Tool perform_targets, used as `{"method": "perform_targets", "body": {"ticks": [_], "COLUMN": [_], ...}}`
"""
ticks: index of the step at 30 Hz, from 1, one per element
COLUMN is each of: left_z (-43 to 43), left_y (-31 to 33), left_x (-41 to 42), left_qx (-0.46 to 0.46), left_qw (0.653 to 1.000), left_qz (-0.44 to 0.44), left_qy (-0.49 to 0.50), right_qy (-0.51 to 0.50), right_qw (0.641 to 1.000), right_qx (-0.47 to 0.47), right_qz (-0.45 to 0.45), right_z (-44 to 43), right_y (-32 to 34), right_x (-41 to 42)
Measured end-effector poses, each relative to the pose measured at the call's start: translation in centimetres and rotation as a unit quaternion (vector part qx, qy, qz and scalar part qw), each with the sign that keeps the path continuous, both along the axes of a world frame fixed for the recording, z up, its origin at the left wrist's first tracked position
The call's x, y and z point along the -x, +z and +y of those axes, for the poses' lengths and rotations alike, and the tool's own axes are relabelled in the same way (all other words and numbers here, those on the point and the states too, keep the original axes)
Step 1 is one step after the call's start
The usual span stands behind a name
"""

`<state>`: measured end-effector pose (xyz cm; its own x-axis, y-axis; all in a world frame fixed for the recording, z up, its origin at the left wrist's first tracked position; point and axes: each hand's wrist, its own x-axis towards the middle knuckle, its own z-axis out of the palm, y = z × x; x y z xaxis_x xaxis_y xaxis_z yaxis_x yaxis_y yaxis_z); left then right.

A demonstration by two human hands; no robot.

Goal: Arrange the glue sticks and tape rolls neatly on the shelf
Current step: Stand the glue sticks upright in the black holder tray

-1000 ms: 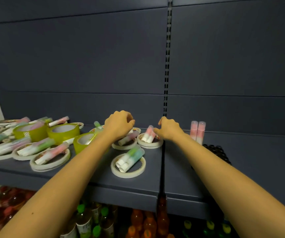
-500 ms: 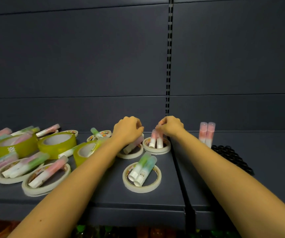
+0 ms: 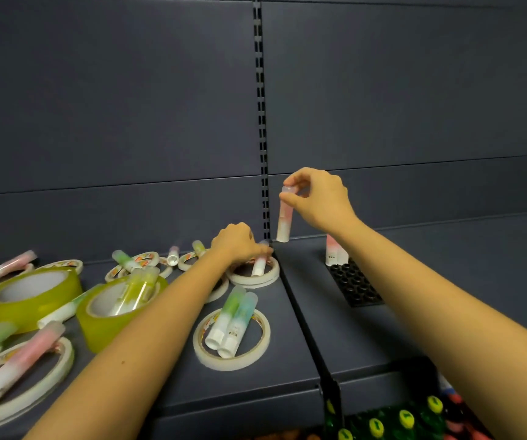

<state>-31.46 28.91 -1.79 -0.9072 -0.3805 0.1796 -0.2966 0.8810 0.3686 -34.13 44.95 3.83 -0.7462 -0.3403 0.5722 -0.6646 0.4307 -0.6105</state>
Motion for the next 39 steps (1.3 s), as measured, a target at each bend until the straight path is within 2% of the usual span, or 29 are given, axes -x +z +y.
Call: {"method": "perform_targets", "body": {"ticks": [4, 10, 14, 19, 25, 39], "left_z": [0.2, 0.4, 2.8, 7.1, 11.5, 15.9], "left_y": [0.1, 4.2, 6.6, 7.4, 6.7, 3.6], "left_x": [0.3, -0.2, -0.4, -0.4, 1.2, 4.1], "left_qx": [0.001, 0.003, -0.020, -0.025, -0.016, 0.089], "left_qw": [1.000, 0.992, 0.982, 0.974, 0.967, 0.982], "left_qz": [0.019, 0.125, 0.178, 0.187, 0.183, 0.136], "left_qy": [-0.008, 0.011, -0.052, -0.129, -0.174, -0.092], "right_qy": [-0.013, -0.043, -0.053, -0.043, -0.016, 0.051], "right_qw": [1.000, 0.999, 0.998, 0.999, 0.999, 0.997], "right_qx": [0.007, 0.012, 0.008, -0.014, -0.032, -0.055], "right_qz": [0.007, 0.027, 0.027, 0.023, 0.015, 0.011], "right_z": [1.7, 5.7, 8.1, 10.1, 11.9, 12.9], "right_y": [0.3, 0.8, 0.6, -0.3, -1.1, -3.0], "right_x": [0.3, 1.7, 3.4, 6.0, 8.5, 11.1]}}
